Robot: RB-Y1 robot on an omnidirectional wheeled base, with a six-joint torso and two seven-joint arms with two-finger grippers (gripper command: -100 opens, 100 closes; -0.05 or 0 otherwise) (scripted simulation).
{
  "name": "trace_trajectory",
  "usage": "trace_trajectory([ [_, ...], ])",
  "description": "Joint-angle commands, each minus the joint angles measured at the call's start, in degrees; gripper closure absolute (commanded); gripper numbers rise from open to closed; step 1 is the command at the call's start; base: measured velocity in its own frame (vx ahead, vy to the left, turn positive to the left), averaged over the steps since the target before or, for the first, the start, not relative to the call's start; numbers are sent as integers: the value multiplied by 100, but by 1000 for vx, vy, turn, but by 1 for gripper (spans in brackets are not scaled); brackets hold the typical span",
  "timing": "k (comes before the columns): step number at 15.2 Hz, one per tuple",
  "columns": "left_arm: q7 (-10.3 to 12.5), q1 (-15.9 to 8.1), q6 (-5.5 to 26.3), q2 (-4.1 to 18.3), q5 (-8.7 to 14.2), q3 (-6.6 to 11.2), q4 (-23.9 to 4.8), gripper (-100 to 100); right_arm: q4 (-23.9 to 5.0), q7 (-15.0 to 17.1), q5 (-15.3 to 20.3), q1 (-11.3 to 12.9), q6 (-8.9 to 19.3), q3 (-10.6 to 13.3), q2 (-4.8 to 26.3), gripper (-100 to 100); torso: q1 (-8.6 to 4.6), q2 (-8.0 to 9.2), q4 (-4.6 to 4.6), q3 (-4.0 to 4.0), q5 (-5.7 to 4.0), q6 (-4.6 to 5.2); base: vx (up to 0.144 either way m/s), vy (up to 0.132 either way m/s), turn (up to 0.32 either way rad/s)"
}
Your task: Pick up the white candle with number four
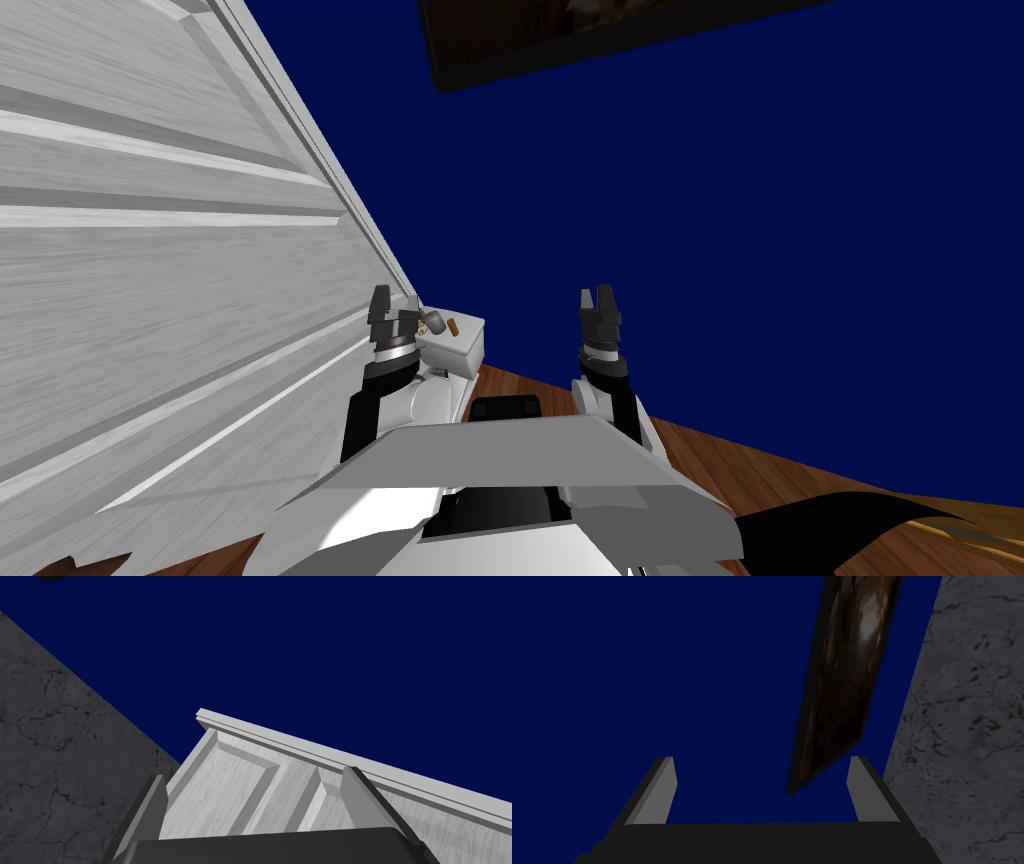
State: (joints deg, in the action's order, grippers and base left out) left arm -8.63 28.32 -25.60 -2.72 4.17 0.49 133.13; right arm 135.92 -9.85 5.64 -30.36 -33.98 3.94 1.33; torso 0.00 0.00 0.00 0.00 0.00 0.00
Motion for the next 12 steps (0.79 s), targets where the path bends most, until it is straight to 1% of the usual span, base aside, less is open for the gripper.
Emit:
trace_trajectory([
  [1,1,-19,98,267,34,5,0,-100,0,0,0,0,0,0,0,0,0,0,0,0,0,0,0,0,0],
  [2,1,-19,98,267,34,5,0,-100,0,0,0,0,0,0,0,0,1,0,0,0,0,0,0,0,0],
  [3,2,-38,199,463,68,10,-1,-100,0,0,0,0,0,0,0,0,2,-1,0,-1,0,0,0,0,0],
  [4,2,-38,199,463,68,10,-1,-100,0,0,0,0,0,0,0,0,3,-1,0,-1,0,0,5,3,-5],
  [5,3,-63,331,669,114,16,-1,-100,0,0,0,0,0,0,0,0,3,-2,0,-1,1,0,7,4,-7],
  [6,3,-63,331,669,114,16,-1,-100,0,0,0,0,0,0,0,0,4,-3,-1,-1,1,0,6,4,-7],
  [7,5,-94,494,872,170,24,-2,-100,0,0,0,0,0,0,0,0,4,-3,-1,-2,1,0,7,5,-8],
  [8,5,-94,494,875,170,24,-2,-100,0,0,0,0,0,0,0,0,5,-4,-1,-2,1,0,8,5,-8],
  [9,7,-130,686,1081,236,34,-2,-100,0,0,0,0,0,0,0,0,5,-4,-1,-2,1,0,9,4,-11],
  [10,7,-130,686,1081,236,34,-2,-100,0,0,0,0,0,0,0,0,5,-4,-1,-2,1,0,9,5,-10],
  [11,9,-171,885,1285,311,44,-3,-100,0,0,0,0,0,0,0,0,4,-4,-1,-3,1,0,11,6,-14],
  [12,9,-171,906,1285,311,44,-3,-100,0,0,0,0,0,0,0,0,5,-5,-1,-3,1,1,11,6,-11],
])
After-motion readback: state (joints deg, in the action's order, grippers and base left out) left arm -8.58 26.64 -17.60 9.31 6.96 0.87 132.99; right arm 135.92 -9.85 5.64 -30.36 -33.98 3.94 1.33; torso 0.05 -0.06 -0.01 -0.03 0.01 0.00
